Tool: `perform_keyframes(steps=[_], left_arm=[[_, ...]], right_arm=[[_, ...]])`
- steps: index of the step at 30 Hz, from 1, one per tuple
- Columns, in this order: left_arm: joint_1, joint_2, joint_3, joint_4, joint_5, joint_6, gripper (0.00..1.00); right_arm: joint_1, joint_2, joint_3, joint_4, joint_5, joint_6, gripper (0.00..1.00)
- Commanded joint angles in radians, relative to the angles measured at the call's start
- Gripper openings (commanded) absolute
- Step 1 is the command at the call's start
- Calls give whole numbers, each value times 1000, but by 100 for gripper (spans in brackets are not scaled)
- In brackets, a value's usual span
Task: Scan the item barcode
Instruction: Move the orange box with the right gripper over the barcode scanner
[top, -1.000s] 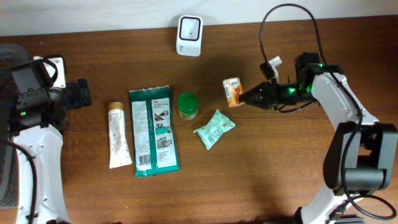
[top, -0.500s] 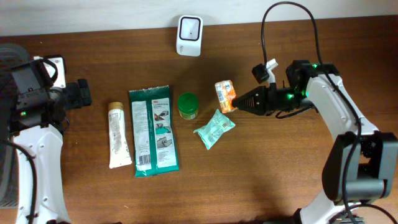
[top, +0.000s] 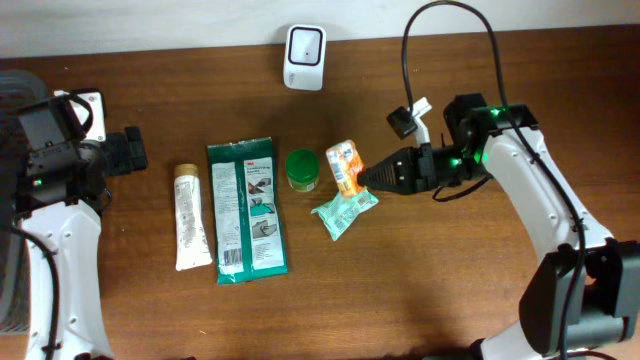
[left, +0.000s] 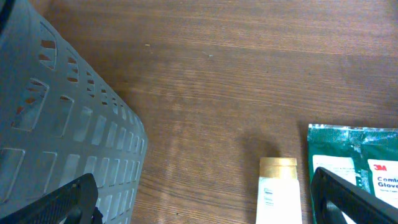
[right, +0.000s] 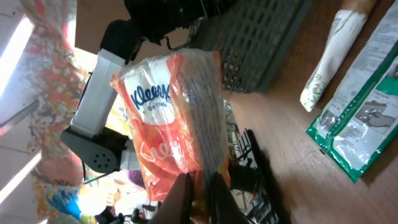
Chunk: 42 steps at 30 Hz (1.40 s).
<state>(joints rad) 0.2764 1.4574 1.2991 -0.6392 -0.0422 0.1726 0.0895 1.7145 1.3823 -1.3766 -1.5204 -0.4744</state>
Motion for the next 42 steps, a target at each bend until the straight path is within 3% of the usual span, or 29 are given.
perform_keyframes(steps=[1, 5, 10, 14, 17, 18, 24, 32, 37, 42], left_arm=[[4, -14, 14, 2, -3, 5, 99], [4, -14, 14, 2, -3, 5, 99], [4, -14, 14, 2, -3, 5, 99], [4, -14, 14, 2, -3, 5, 99], [4, -14, 14, 2, -3, 5, 99], [4, -14, 14, 2, -3, 5, 99], [4, -14, 14, 2, -3, 5, 99], [4, -14, 14, 2, -3, 5, 99], [4, -14, 14, 2, -3, 5, 99], [3, -14, 14, 2, -3, 5, 99]], right_arm=[[23, -22, -1, 6, 7, -18, 4], [55, -22, 12, 24, 201, 68, 5], [145, -22, 89, 216, 574, 453, 4], [244, -7, 336, 235, 999, 634, 4], [323, 83, 620, 238, 1507, 668, 4], [338, 118, 677, 251, 1594, 665, 4], [390, 349, 754, 629, 1946, 446, 4], [390, 633, 754, 1190, 2029, 33, 4], [390, 733, 753, 1330, 1969, -189, 4], [390, 778, 753, 1369, 1969, -226, 4]])
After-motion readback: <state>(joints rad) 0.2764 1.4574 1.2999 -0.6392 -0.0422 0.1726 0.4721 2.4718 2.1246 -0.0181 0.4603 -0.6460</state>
